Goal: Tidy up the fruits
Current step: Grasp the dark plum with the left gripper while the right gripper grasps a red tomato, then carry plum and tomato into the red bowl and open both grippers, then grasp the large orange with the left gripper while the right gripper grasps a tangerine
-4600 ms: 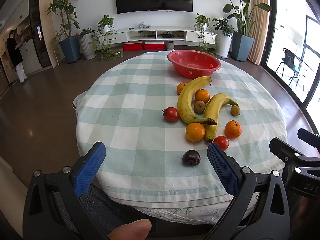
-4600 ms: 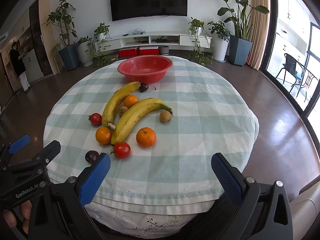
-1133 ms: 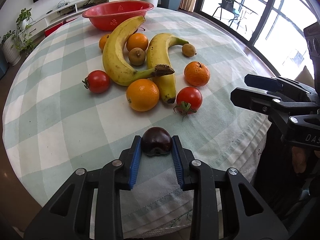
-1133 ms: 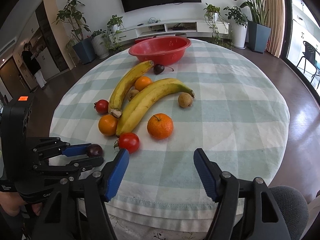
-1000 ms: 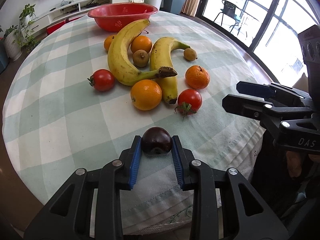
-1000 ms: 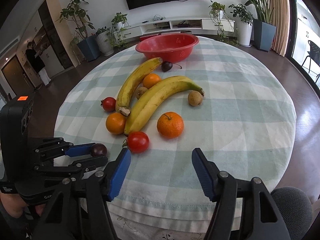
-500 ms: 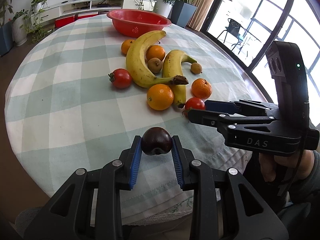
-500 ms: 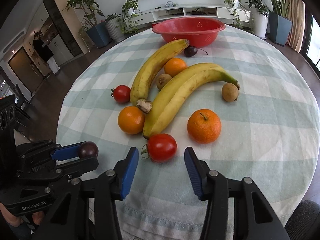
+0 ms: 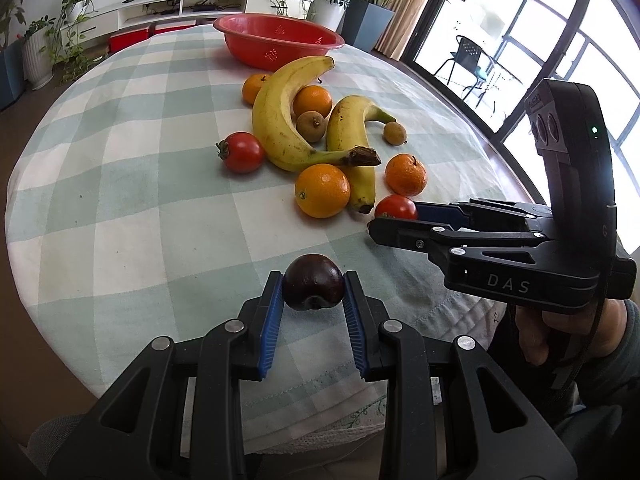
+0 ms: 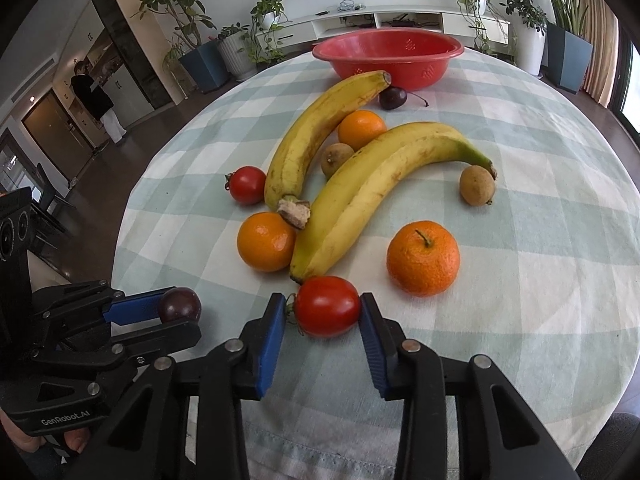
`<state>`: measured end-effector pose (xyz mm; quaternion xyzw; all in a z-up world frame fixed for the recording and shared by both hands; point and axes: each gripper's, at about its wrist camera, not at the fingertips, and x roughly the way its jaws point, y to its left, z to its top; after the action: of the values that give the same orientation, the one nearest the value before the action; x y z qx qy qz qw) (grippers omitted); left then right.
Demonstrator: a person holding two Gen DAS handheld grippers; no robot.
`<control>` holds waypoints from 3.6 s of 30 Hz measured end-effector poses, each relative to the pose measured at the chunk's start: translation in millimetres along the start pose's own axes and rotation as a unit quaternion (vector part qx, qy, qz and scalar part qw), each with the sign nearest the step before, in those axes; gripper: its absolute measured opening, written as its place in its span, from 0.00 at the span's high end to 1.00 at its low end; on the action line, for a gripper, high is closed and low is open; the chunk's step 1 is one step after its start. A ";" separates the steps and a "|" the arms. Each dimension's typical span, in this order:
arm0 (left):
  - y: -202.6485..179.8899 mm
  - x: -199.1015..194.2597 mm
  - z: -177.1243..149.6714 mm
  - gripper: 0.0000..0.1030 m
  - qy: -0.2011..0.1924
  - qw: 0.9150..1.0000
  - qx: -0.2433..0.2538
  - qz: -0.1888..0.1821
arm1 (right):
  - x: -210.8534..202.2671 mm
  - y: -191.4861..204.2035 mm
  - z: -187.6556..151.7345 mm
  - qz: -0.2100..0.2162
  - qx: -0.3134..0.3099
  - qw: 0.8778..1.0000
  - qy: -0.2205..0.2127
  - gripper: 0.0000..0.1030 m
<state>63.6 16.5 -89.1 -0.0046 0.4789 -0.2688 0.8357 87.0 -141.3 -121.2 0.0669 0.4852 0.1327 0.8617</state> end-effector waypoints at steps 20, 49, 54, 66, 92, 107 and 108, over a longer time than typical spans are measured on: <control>23.0 -36.7 124.4 0.73 -0.066 0.997 0.036 -0.001 | -86.1 -72.2 110.8 0.009 0.025 0.992 -0.121 0.62; 60.3 179.2 320.2 0.72 0.034 0.988 0.113 0.099 | 87.5 -83.9 254.3 -0.080 -0.106 0.991 0.008 0.61; 58.7 185.8 319.4 0.72 0.029 0.987 0.118 0.104 | 94.4 -82.7 249.5 -0.090 -0.112 0.990 0.013 0.61; 57.2 169.7 320.9 0.48 0.005 0.988 0.108 0.108 | 75.8 -87.4 249.4 -0.086 -0.091 0.992 -0.004 0.56; -12.8 -8.0 65.5 0.00 -0.081 0.993 0.057 0.067 | -89.5 -51.4 10.4 -0.013 0.008 0.990 -0.140 0.18; -14.1 31.6 61.9 0.33 0.009 0.991 0.127 0.040 | -70.9 -34.4 -14.5 -0.019 0.011 0.995 -0.098 0.27; -14.1 34.2 63.1 0.33 0.013 0.990 0.132 0.039 | -70.1 -35.0 -14.8 -0.018 0.012 0.995 -0.096 0.27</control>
<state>121.6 -26.9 -78.6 0.1281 0.4503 -0.2969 0.8323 45.4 -195.6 -80.0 0.0810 0.4030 0.1039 0.9057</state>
